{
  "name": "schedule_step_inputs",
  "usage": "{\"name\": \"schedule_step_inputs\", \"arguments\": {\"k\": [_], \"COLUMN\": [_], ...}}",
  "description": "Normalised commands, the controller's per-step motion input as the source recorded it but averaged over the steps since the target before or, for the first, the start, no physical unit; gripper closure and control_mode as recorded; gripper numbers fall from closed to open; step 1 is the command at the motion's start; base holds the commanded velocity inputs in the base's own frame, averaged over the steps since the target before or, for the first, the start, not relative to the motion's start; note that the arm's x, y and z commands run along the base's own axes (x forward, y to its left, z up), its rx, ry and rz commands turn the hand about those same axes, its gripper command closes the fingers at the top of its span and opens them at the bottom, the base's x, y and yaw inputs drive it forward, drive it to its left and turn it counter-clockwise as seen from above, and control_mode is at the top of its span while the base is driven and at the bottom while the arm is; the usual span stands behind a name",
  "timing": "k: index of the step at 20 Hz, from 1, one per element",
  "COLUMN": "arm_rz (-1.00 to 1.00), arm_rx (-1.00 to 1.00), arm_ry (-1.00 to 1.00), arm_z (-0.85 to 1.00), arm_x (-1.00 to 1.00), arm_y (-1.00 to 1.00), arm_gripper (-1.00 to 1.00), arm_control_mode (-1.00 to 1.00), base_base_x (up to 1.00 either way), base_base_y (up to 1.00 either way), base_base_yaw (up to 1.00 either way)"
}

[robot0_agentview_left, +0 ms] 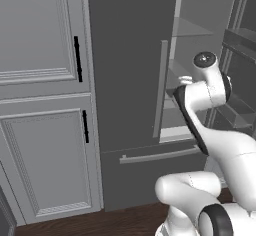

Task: Grab a lemon wedge from the fridge and one ice cube from the ice bowl, and put them in the glass of lemonade.

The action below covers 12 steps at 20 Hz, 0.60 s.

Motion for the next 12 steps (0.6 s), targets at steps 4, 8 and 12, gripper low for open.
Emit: {"name": "schedule_step_inputs", "arguments": {"k": [4, 8, 12], "arm_rz": [0.66, 0.44, 0.08], "arm_rx": [0.09, 0.05, 0.0], "arm_ry": [0.06, -0.02, -0.09], "arm_z": [0.51, 0.24, 0.12], "arm_x": [-0.32, -0.37, -0.11], "arm_y": [0.58, 0.5, 0.37], "arm_gripper": [-1.0, -1.0, -1.0], "arm_control_mode": [-1.0, -1.0, -1.0], "base_base_x": [0.0, 0.0, 0.0], "base_base_y": [0.0, 0.0, 0.0], "base_base_yaw": [0.0, 0.0, 0.0]}}
